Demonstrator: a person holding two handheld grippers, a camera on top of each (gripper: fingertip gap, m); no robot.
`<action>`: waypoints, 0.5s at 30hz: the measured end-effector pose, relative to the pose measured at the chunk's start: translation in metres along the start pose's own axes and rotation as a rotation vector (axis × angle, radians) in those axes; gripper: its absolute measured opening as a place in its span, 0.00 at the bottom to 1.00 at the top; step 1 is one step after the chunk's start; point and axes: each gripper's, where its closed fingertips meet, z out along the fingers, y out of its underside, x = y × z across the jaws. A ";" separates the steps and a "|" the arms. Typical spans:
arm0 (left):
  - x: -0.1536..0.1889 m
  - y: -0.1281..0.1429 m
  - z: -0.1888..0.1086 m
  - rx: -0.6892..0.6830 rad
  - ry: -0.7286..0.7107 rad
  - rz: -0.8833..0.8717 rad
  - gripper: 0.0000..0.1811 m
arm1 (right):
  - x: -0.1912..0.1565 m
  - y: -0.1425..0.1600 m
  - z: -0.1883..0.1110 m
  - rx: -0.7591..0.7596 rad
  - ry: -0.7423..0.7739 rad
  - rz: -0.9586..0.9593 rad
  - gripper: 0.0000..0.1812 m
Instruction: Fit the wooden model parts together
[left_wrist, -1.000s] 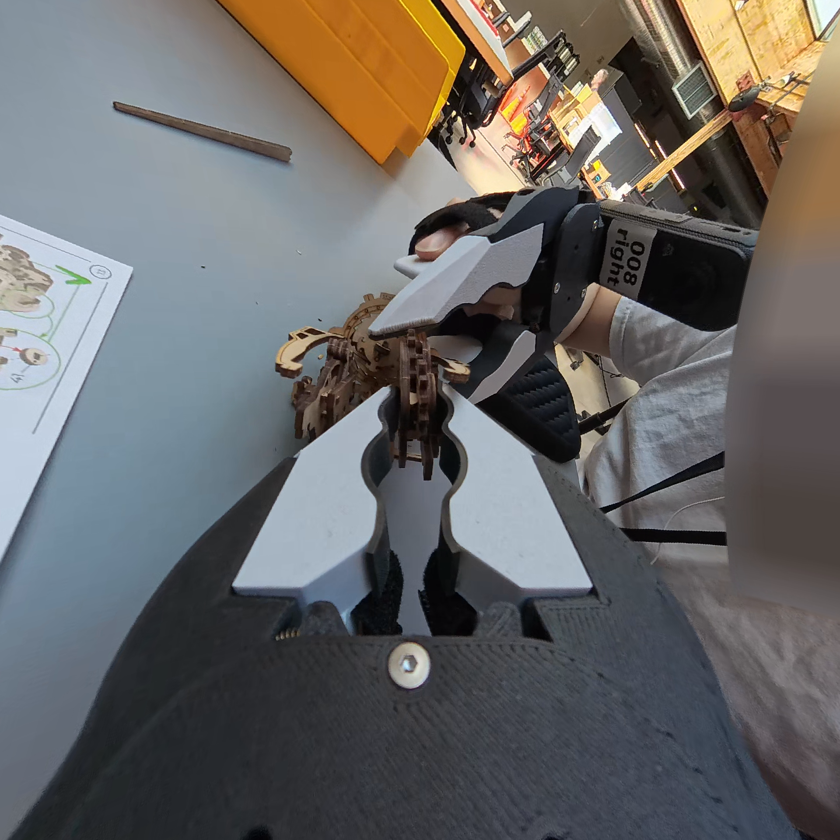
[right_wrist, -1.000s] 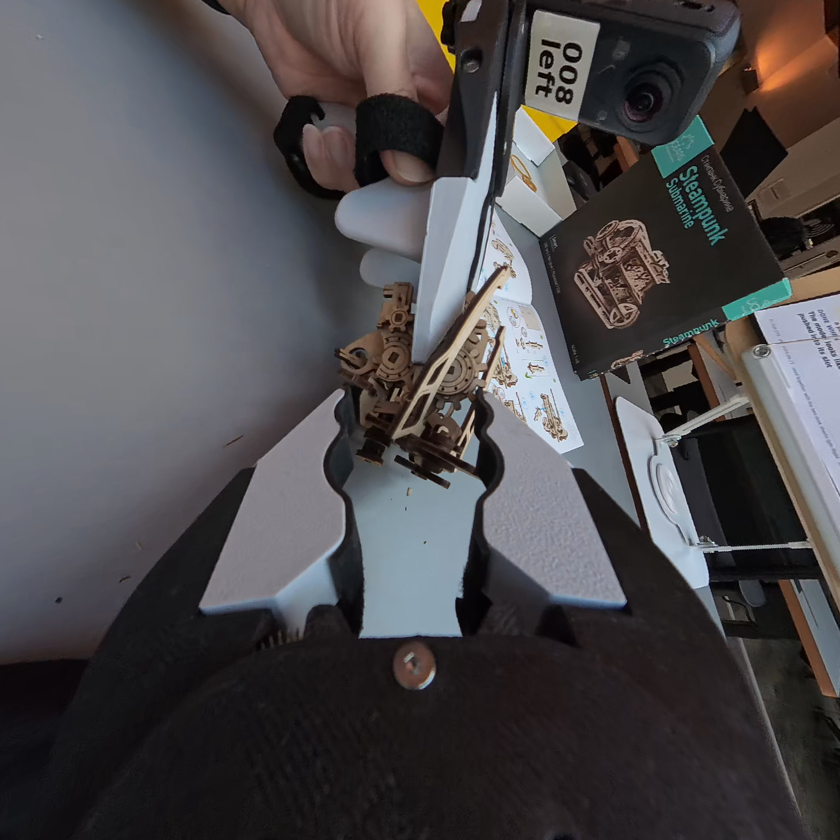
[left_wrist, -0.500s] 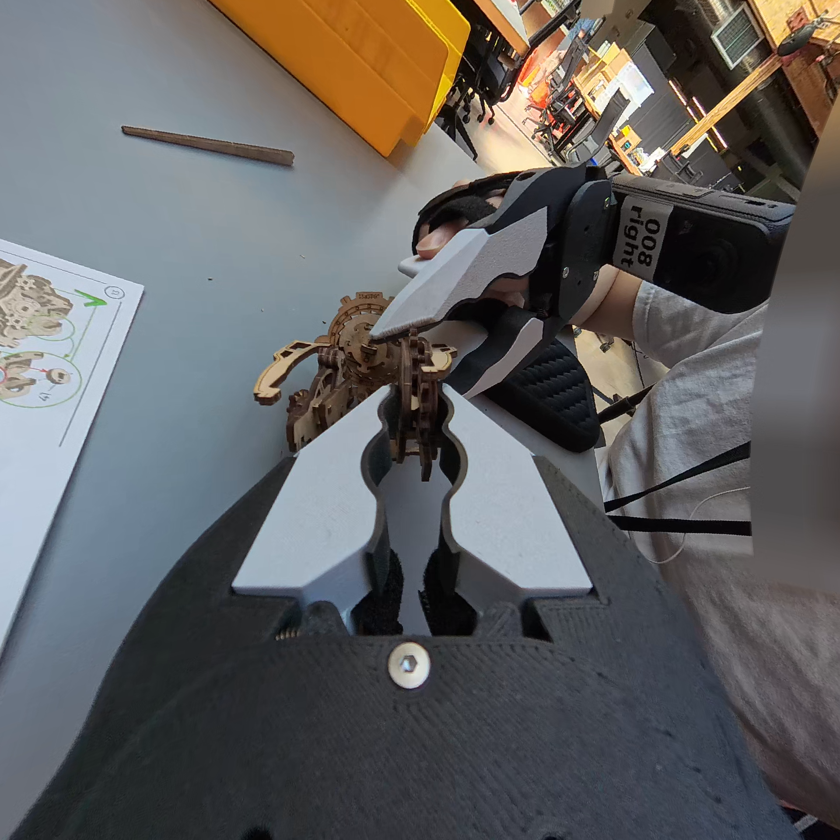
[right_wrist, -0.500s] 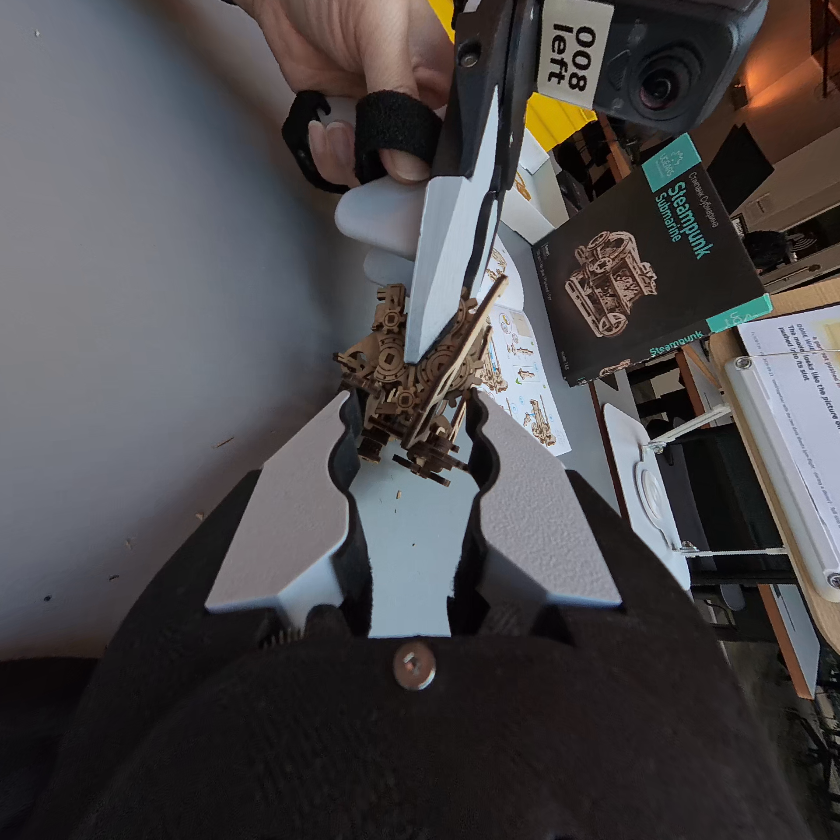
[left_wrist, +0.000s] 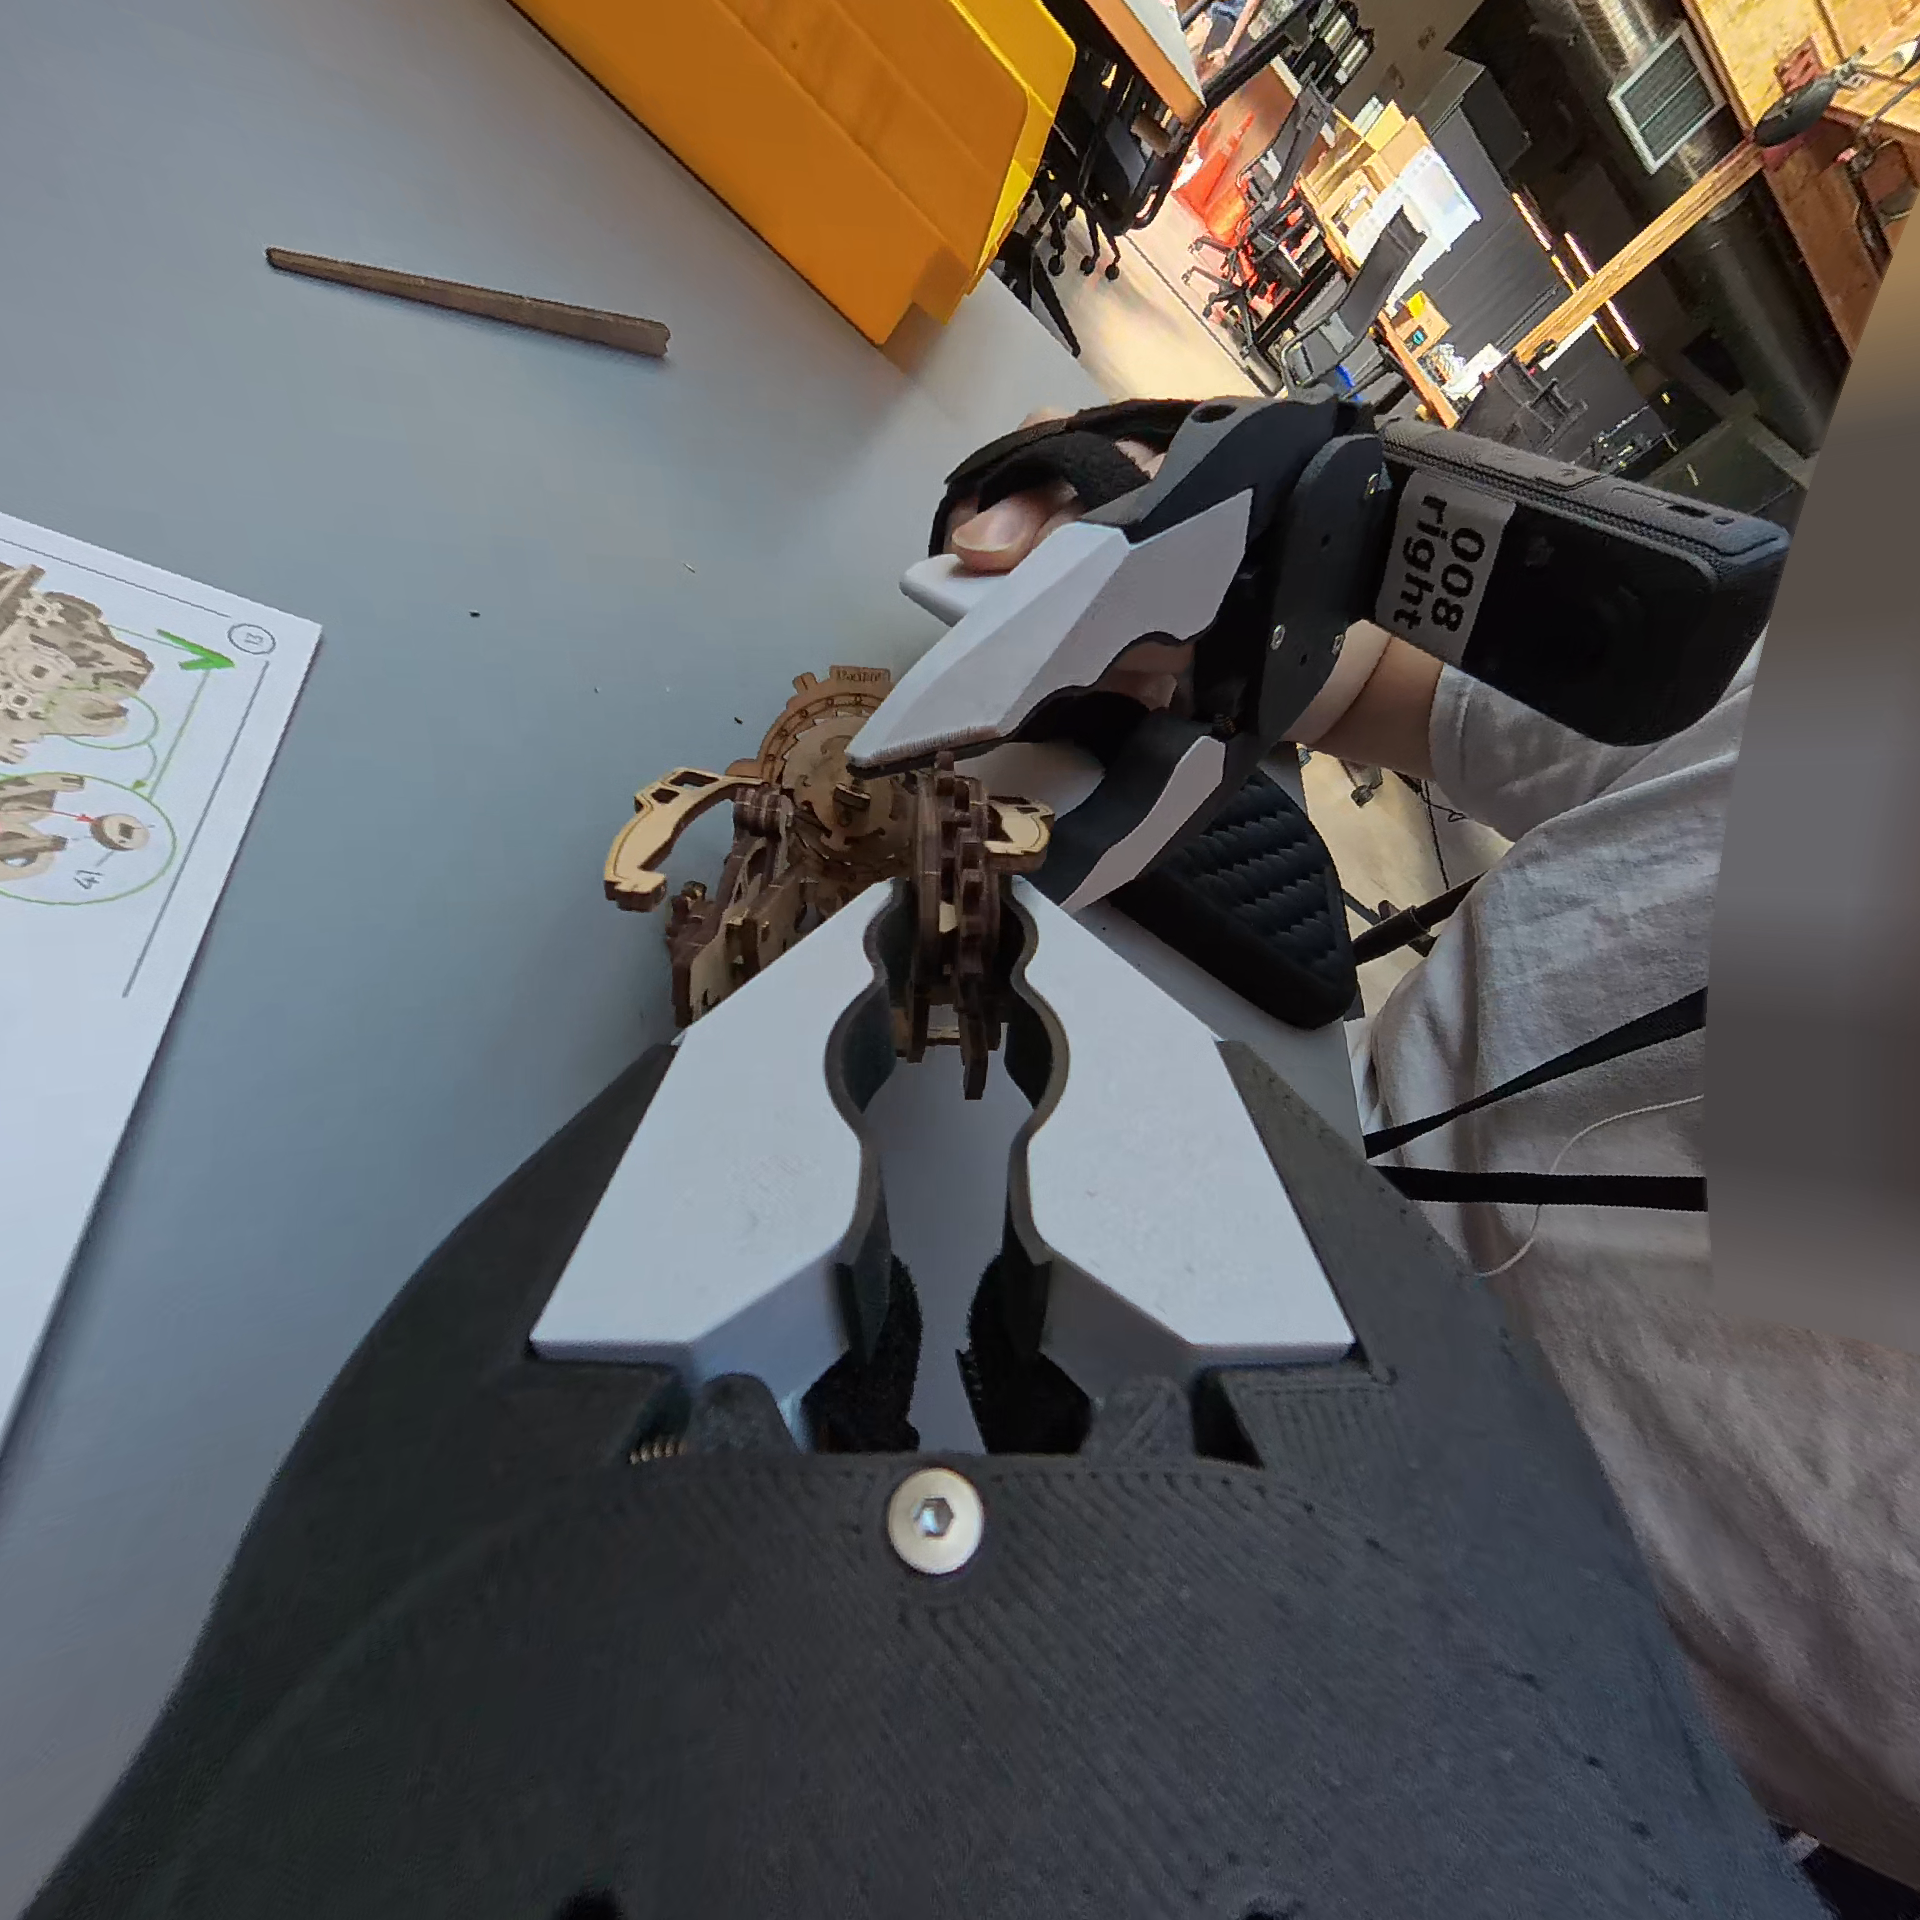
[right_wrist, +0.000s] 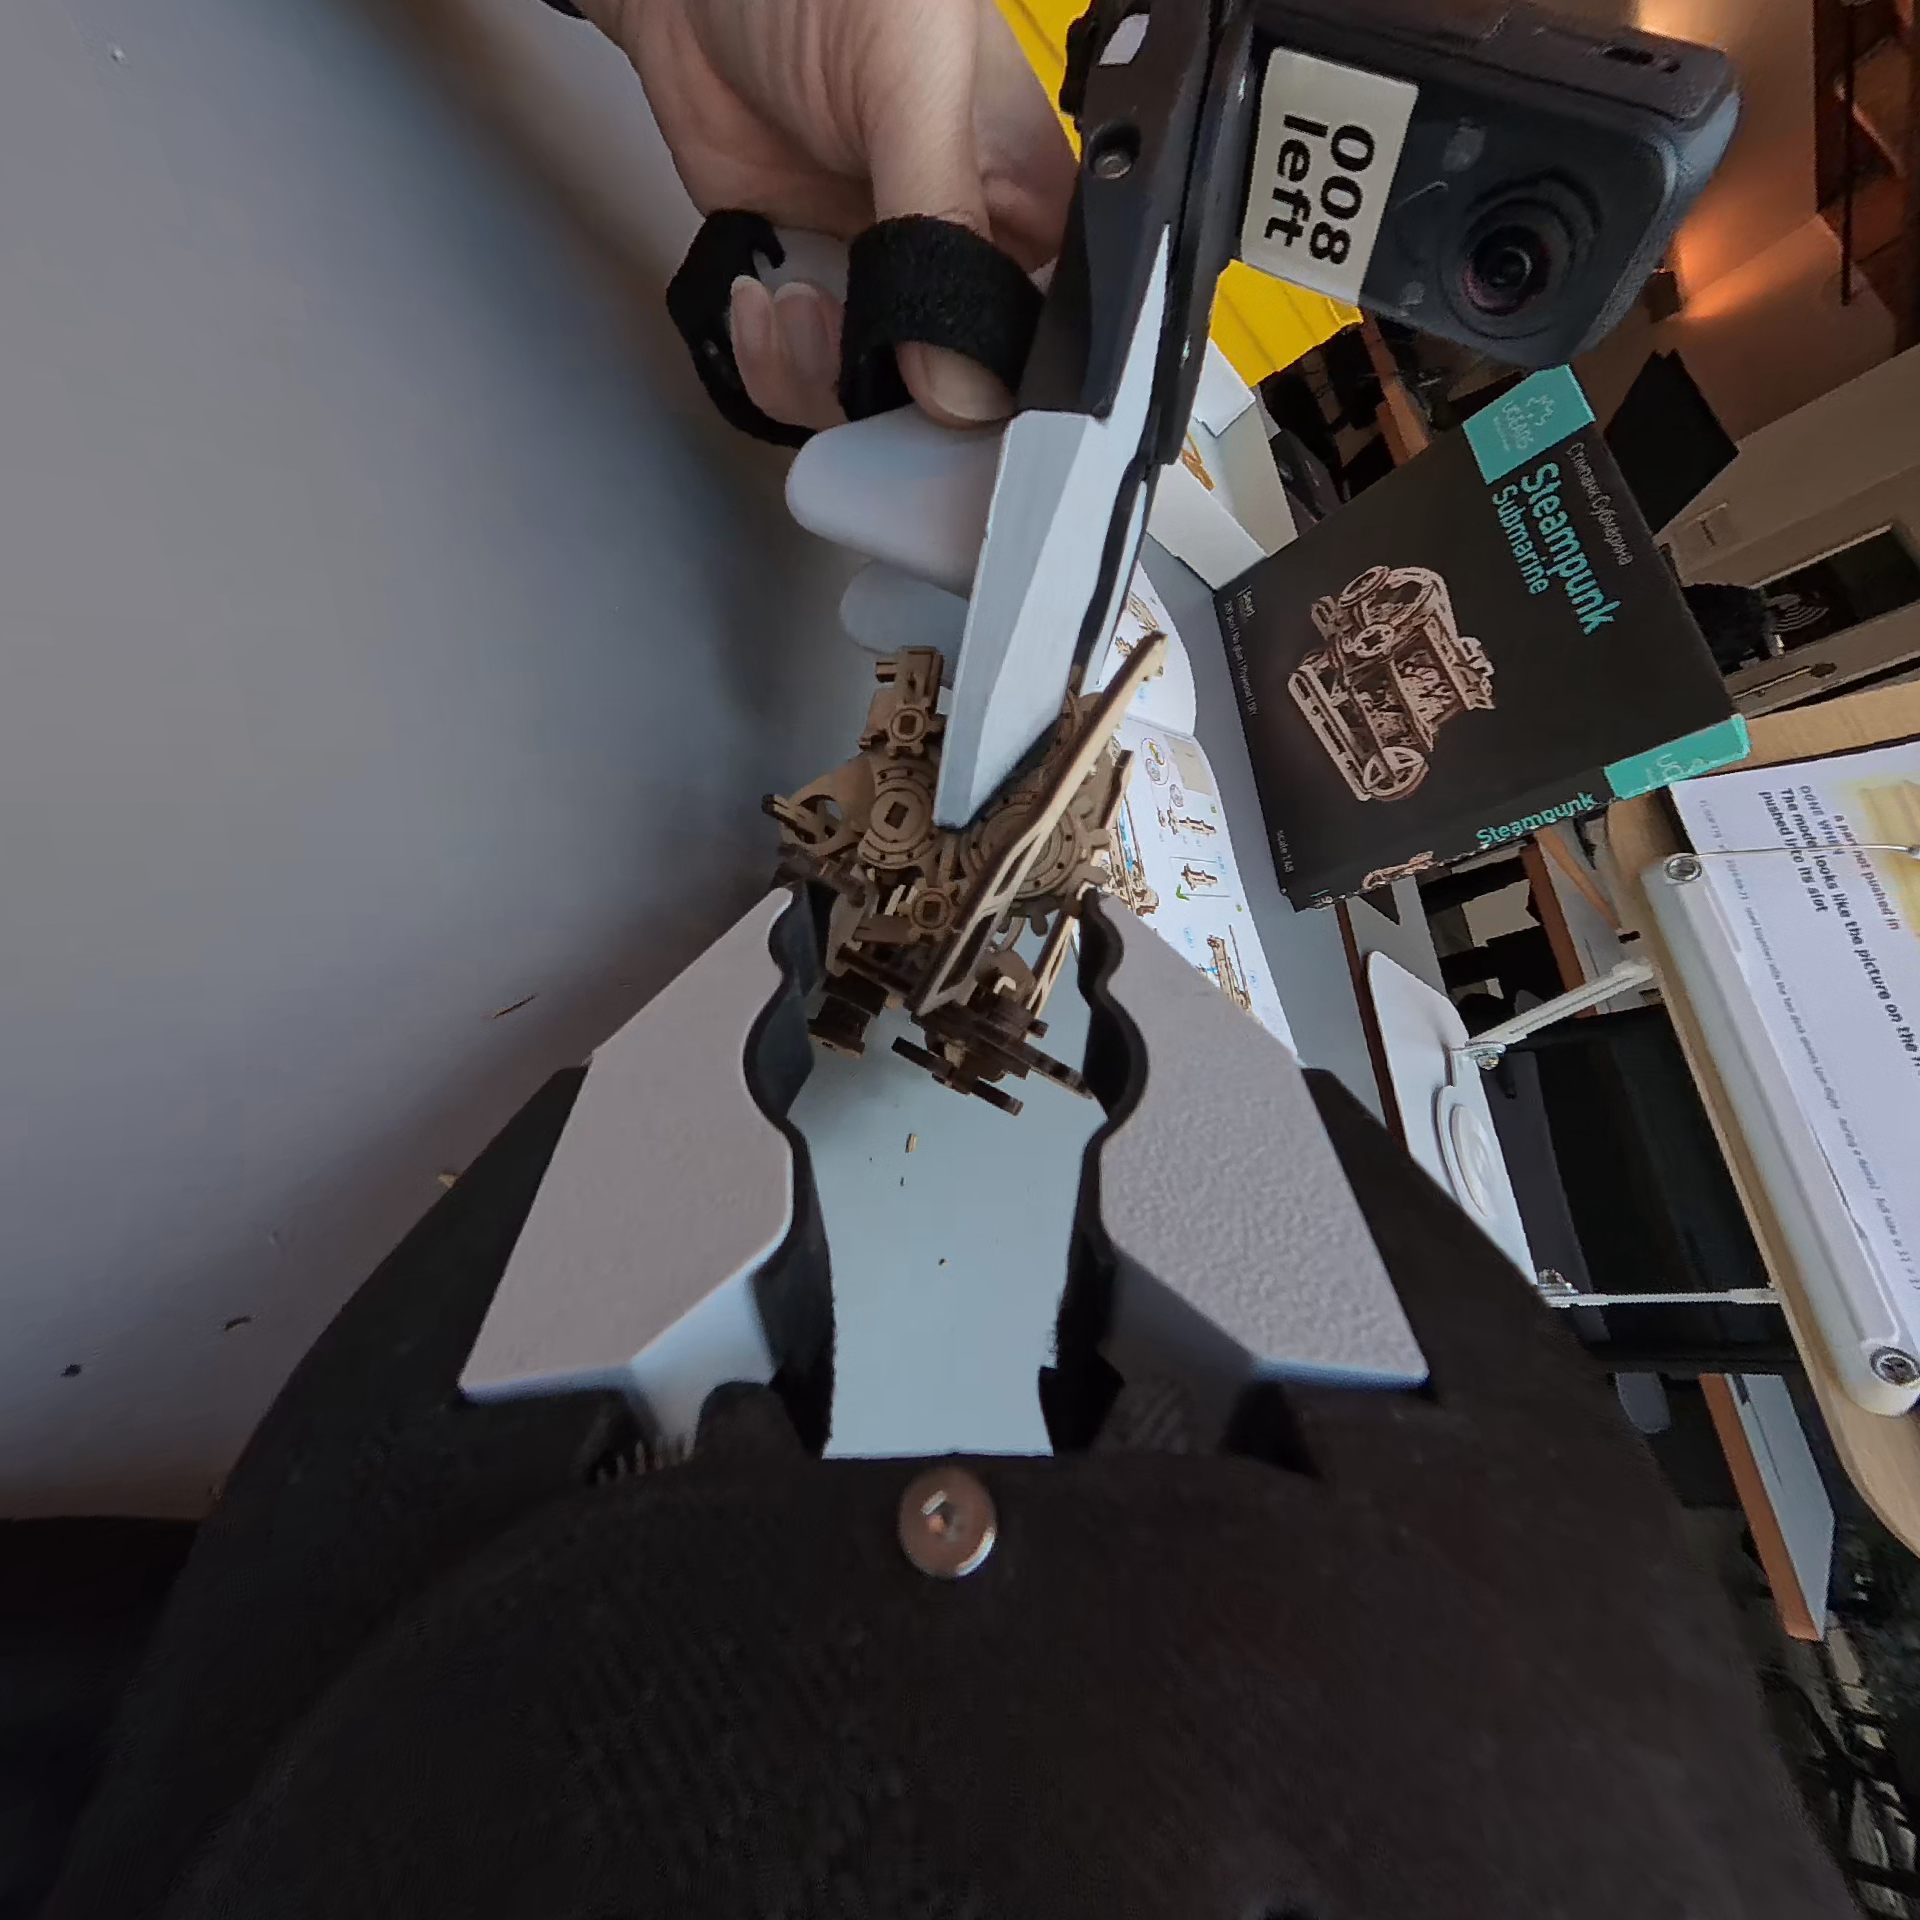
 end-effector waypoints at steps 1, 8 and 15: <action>-0.001 0.000 0.000 -0.001 -0.005 0.000 0.08 | 0.000 0.000 0.000 -0.005 0.010 -0.015 0.28; -0.002 0.002 0.000 -0.016 -0.020 0.003 0.08 | 0.003 -0.001 0.001 -0.017 0.039 -0.046 0.33; -0.001 0.003 -0.001 -0.043 -0.051 0.027 0.08 | -0.001 -0.002 0.002 -0.020 0.012 -0.051 0.30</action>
